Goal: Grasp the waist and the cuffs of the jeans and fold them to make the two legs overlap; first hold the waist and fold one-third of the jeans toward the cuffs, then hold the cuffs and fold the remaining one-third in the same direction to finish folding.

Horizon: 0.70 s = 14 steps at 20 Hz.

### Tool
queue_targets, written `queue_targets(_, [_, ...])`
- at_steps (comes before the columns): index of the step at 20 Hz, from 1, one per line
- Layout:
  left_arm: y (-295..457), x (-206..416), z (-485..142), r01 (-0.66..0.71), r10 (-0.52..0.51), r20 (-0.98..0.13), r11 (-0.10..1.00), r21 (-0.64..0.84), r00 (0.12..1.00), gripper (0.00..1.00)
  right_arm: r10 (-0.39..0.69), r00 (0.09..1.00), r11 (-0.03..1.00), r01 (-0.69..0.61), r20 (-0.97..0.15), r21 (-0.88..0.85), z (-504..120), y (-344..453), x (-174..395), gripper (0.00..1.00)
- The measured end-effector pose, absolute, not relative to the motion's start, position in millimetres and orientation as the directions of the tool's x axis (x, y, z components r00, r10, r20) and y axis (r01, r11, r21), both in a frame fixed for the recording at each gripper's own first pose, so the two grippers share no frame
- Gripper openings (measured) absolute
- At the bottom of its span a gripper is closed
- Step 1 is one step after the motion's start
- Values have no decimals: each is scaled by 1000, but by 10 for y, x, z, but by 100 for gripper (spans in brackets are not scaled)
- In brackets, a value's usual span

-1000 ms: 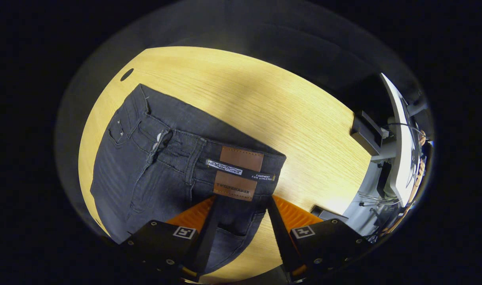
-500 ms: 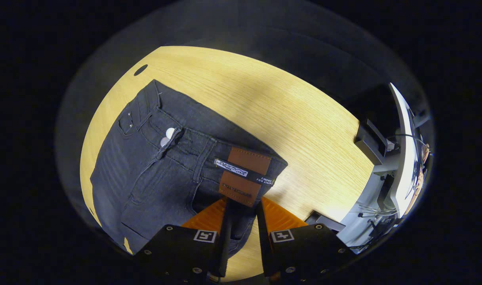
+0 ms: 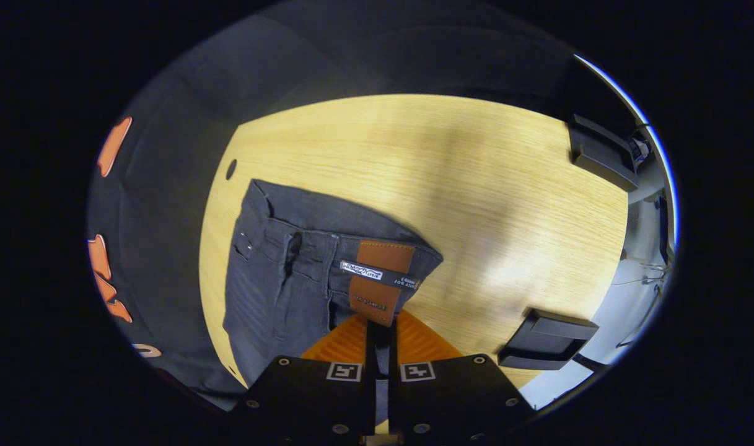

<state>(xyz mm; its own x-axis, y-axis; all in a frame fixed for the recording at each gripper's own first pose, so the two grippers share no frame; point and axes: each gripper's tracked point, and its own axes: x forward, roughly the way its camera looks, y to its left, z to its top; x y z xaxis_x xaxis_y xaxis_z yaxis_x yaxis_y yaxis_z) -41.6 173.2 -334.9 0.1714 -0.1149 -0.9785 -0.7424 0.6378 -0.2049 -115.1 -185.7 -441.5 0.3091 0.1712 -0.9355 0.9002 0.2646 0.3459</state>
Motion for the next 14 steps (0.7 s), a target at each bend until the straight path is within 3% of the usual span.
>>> queue_targets(1, [1730,-353,-3270,-744,-126,-971,625,-238,204,1,168,337,242,897,-927,370,-4360,-1862,-1120,9])
queue_targets(5, [1745,-32,-2978,-752,-169,-937,561,-346,305,1,152,417,200,875,-896,441,-4055,-1861,-913,8])
queue_targets(11, [1863,450,-2885,-716,-193,-911,568,-407,365,1,126,457,199,858,-881,473,-3675,-1846,-567,8])
queue_targets(14, [1919,642,-2883,-710,-220,-904,562,-424,367,1,112,465,150,866,-878,477,-3526,-1851,-471,8])
